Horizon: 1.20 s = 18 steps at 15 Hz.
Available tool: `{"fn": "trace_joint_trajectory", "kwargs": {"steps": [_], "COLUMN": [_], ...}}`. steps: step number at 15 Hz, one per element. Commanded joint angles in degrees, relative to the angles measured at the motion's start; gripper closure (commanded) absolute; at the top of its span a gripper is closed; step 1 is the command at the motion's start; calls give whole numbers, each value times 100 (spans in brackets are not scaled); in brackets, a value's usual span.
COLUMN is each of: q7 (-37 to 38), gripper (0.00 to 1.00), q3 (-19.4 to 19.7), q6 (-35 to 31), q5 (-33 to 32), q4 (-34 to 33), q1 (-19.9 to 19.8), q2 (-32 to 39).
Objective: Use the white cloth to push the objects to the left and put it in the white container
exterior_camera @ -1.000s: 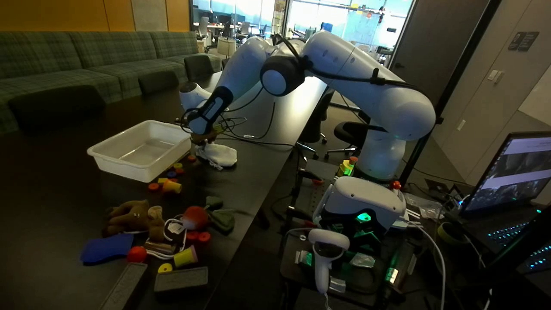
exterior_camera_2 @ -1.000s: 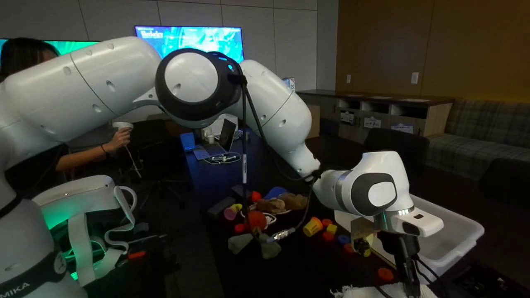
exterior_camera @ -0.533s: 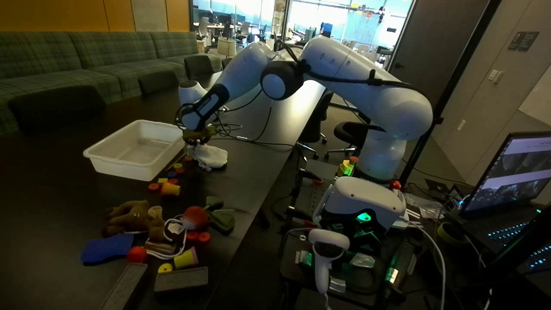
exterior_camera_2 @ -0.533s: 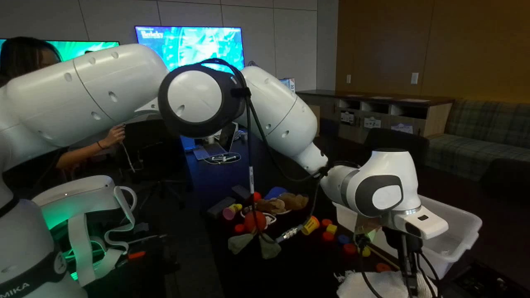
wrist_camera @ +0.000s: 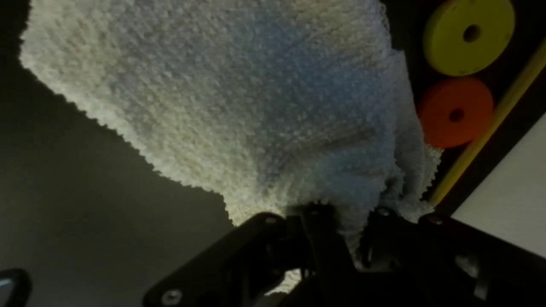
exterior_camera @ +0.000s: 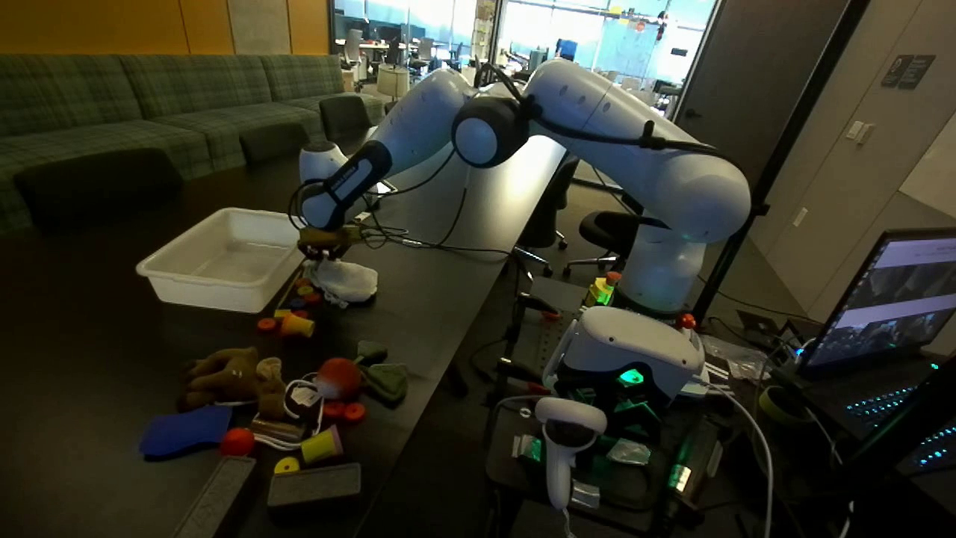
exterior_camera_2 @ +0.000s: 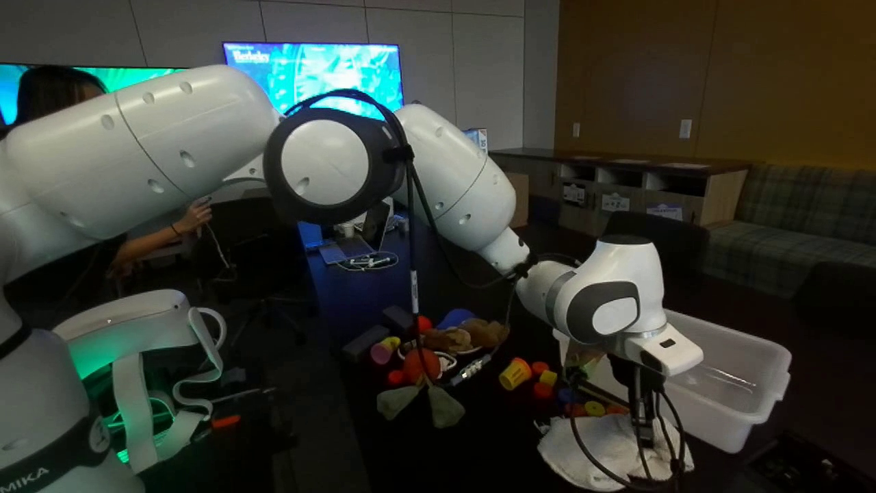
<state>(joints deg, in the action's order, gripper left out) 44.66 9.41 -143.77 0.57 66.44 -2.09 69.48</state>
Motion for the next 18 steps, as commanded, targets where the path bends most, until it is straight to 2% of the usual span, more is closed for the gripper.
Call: {"fn": "trace_joint_trajectory", "kwargs": {"steps": [1, 12, 18], "q7": [3, 8, -238], "gripper": [93, 93, 93], "q3": [-434, -954, -1377], "q6": [-361, -1283, -1635], "q5": [193, 999, 1235], "q4": [620, 2178, 2997], "q1": [122, 1304, 1584], "q2": [-282, -1051, -1562]}}
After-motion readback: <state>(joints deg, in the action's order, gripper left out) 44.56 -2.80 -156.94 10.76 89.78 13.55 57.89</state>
